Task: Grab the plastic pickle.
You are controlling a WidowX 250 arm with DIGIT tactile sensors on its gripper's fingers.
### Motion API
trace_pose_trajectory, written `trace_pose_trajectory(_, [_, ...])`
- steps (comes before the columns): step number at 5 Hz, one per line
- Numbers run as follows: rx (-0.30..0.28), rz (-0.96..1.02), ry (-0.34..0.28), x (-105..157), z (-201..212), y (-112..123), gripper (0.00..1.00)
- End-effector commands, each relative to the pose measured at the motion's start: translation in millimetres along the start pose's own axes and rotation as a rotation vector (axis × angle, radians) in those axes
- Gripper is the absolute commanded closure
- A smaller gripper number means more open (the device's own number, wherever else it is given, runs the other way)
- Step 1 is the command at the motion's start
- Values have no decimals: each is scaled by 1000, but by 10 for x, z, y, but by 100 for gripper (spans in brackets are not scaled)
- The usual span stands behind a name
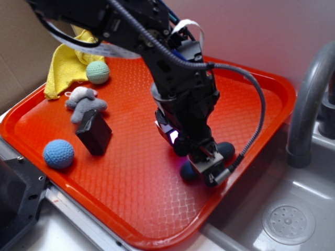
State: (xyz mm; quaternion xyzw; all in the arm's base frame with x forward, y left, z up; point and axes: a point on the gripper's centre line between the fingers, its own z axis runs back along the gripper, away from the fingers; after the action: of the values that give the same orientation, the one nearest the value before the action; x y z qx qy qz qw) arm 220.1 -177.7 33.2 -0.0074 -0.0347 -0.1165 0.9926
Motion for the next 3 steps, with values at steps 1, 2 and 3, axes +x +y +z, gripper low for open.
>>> trace_pose_trajectory(1, [-23,87,65,-18,-217,304,1])
trace_pose_trajectory(2, [39,-71,2,23,-167,305,100])
trace_pose_trajectory(3, [114,-266,-37,2,-25,290,100])
